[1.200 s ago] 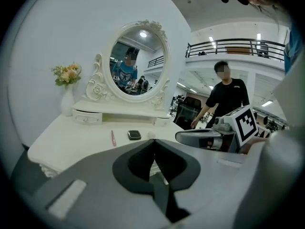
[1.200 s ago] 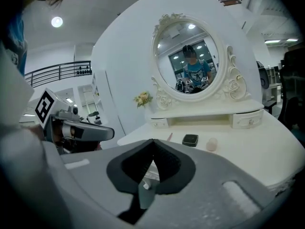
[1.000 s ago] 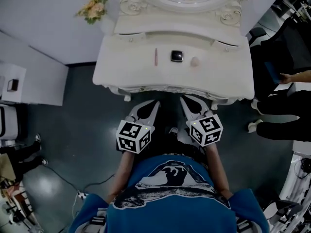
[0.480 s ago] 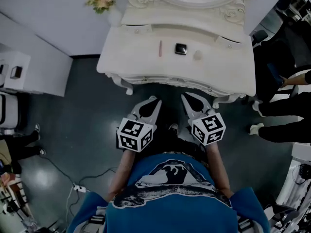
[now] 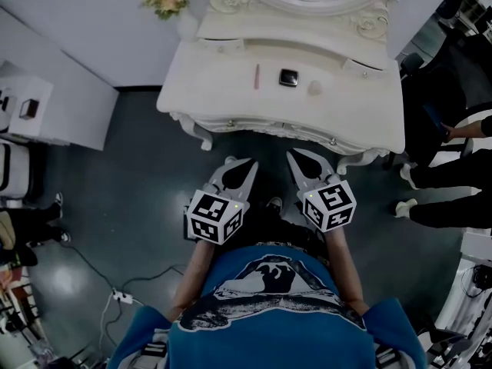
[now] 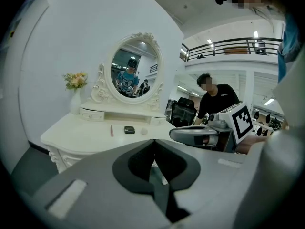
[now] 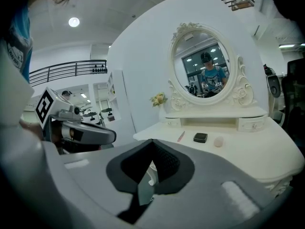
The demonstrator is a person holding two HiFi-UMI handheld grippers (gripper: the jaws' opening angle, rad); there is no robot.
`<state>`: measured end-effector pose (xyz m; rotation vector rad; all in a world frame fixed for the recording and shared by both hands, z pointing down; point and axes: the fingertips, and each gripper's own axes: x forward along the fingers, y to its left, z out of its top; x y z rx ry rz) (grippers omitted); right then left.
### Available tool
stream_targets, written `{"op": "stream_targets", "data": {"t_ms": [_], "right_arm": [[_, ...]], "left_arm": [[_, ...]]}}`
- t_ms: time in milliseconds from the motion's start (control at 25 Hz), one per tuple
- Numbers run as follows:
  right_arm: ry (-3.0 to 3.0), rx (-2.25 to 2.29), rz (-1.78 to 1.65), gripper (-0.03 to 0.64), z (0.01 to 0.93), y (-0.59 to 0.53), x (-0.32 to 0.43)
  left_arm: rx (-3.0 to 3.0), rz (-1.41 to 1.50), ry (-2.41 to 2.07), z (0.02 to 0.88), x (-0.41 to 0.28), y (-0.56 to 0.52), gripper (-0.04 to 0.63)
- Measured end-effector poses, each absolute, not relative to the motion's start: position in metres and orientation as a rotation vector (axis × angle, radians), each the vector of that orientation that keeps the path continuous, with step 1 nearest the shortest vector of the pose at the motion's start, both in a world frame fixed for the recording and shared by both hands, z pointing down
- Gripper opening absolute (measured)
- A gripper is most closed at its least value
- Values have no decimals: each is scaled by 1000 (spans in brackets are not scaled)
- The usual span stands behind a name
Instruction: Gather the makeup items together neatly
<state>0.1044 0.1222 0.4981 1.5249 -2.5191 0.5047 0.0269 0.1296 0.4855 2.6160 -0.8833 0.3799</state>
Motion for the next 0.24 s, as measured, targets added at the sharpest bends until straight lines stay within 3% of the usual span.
{"op": "stream_targets", "data": {"t_ms": [240], "right_arm": [[-2520,1516,496,0,498,129,99]], "left_arm": [[2622,388,-886,486,21,139,14]]}}
